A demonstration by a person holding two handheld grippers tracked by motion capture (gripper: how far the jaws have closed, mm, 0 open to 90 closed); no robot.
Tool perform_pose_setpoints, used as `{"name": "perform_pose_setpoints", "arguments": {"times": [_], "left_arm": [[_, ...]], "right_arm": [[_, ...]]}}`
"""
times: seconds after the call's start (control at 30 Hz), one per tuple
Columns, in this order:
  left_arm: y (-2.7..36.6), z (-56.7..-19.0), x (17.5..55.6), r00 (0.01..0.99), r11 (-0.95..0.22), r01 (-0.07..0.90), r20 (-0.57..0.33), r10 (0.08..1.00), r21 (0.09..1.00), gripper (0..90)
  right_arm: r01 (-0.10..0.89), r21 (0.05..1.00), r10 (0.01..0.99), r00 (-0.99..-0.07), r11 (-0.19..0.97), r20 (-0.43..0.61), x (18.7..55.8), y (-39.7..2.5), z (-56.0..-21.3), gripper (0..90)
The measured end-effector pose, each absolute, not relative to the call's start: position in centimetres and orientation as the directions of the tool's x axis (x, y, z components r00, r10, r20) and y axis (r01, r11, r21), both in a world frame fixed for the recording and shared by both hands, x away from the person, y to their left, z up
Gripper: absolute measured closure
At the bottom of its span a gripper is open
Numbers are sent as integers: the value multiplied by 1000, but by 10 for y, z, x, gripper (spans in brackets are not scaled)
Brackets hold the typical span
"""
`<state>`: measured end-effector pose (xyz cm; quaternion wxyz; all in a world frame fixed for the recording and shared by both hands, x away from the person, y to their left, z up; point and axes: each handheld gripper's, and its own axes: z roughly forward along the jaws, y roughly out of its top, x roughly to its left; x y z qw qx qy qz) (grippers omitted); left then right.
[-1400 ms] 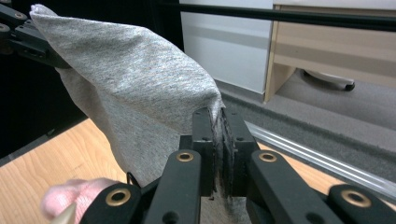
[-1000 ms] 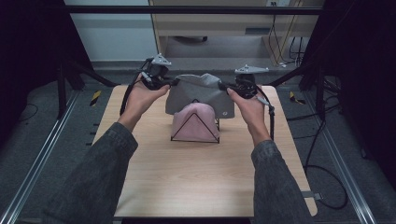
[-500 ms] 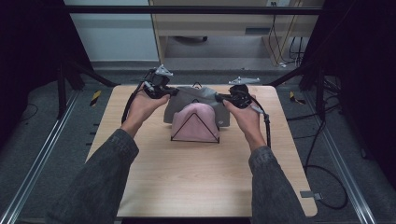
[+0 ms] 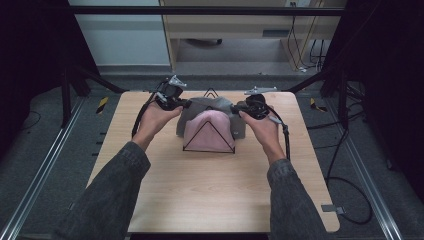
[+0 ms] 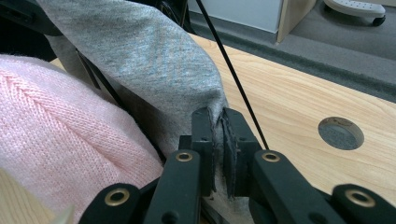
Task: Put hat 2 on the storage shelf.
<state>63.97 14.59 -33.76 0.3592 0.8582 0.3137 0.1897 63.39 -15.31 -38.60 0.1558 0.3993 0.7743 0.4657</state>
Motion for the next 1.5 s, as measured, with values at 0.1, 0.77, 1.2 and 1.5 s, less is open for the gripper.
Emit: {"name": "perform_pose_setpoints", "arguments": {"times": [0.1,0.77,1.2,1.5], "left_arm": [[146,-340,639,729,-544,411,95,678,731,857],[150,-348,625,678,-513,411,124,725,753,489],[158,-345,598,708,-556,399,141,692,729,249],[160,-335,584,706,-569,397,156,691,720,153]], "right_arm": [[481,838,765,-631,257,127,634,-153,-387,825],[476,836,764,-636,274,112,608,-162,-376,585],[452,842,806,-591,294,36,586,-161,-360,378],[436,853,809,-588,289,27,576,-157,-347,290]]}}
